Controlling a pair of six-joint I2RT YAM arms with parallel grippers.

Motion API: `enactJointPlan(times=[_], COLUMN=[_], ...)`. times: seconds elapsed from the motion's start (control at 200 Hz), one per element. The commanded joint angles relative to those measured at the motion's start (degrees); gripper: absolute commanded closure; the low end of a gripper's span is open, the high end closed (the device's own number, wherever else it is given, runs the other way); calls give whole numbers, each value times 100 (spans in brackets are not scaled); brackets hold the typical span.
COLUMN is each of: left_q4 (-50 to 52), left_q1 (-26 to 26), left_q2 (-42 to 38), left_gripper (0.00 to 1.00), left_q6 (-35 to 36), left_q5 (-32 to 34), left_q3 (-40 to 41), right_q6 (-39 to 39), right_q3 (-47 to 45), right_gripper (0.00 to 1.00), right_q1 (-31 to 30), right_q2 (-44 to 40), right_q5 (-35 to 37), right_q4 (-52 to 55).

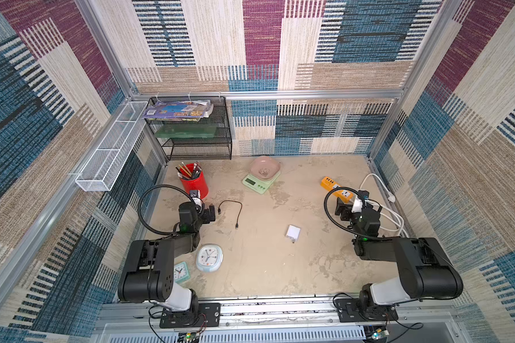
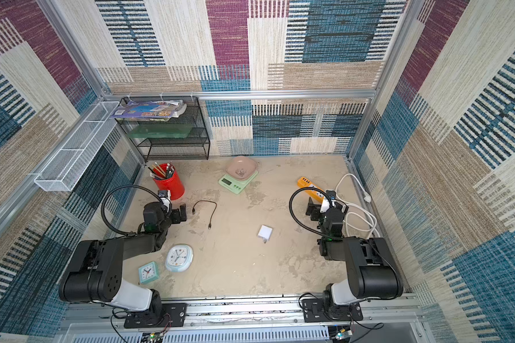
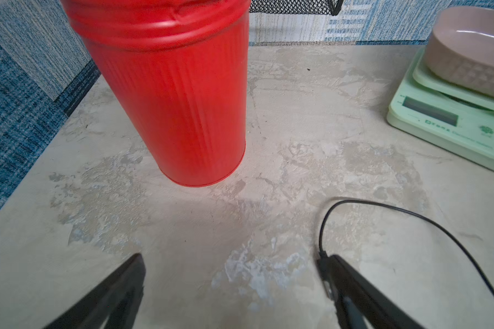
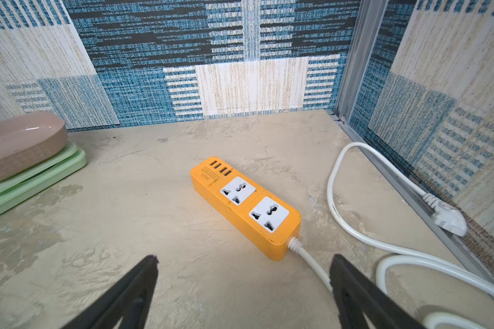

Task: Charge the electronic scale
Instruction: Move the charging cable to the center of the board.

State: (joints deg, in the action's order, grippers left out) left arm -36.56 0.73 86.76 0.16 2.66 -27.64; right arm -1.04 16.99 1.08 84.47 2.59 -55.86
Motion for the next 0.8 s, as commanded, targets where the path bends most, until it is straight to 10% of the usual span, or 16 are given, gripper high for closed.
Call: enactJointPlan(times=[0.0, 0.471, 0.796], left_q4=[-19, -18, 2102], left_q1=[6, 15, -49], left_q2=[-6, -2, -1330], left_gripper=[1, 1, 1], left_q6=[-7, -8, -134], left_q5=[-53, -58, 538], left_q3=[-24, -31, -712], right_q6=[16, 14, -1232], right_q3=[49, 49, 1810], right_gripper=[5, 5, 5], right_q1=[-7, 12, 215], right_q2=[15, 0, -878], right_q5=[13, -3, -118], right_q4=[-250, -254, 3046])
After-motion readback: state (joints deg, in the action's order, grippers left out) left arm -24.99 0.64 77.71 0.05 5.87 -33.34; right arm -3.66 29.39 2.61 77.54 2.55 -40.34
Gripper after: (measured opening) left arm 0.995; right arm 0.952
